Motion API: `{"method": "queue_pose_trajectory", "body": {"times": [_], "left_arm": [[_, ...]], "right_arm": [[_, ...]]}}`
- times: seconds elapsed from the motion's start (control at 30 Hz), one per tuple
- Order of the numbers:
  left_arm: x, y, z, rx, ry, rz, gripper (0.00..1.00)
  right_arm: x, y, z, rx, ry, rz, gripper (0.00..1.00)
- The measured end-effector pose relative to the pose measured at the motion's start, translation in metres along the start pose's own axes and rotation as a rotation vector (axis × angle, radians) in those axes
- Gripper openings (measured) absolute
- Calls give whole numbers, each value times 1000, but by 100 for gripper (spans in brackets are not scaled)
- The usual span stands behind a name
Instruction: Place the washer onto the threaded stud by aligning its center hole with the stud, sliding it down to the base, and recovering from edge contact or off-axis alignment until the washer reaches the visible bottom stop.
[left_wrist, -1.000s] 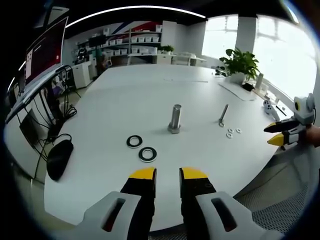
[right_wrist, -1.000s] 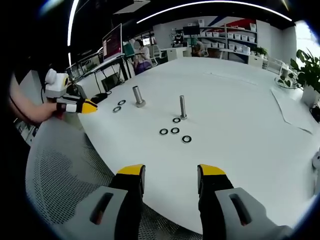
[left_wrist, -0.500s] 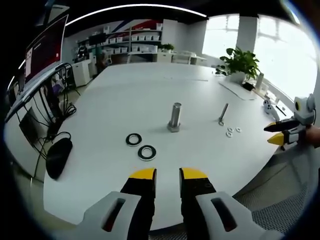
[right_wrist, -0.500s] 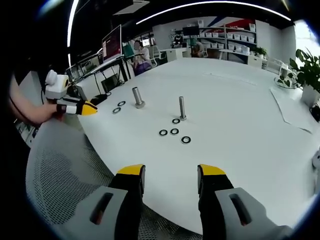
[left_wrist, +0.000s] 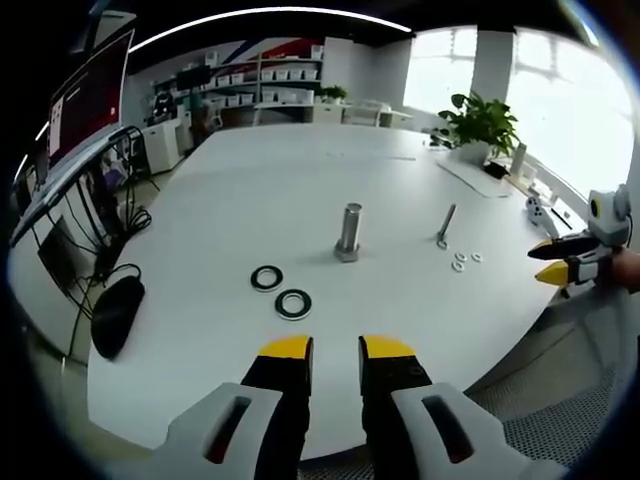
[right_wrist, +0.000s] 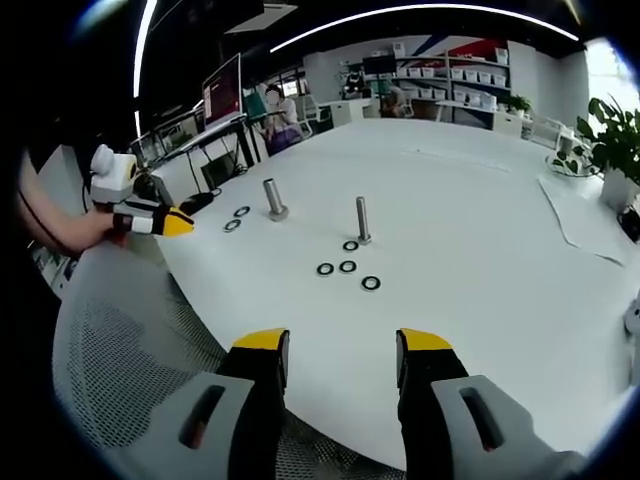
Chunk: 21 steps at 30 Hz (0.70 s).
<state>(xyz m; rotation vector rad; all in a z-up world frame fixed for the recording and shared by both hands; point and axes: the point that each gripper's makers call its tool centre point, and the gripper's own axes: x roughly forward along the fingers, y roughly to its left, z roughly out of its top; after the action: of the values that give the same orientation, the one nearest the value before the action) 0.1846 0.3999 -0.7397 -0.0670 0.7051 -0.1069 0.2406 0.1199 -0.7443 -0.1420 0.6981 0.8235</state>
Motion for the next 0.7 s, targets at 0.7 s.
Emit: {"method": "queue_pose_trajectory", "body": {"times": [0.7], "left_arm": [[3, -6, -9, -25, 50, -42, 19]], "right_arm": [[-1, -1, 3, 4, -18, -2, 46]]}}
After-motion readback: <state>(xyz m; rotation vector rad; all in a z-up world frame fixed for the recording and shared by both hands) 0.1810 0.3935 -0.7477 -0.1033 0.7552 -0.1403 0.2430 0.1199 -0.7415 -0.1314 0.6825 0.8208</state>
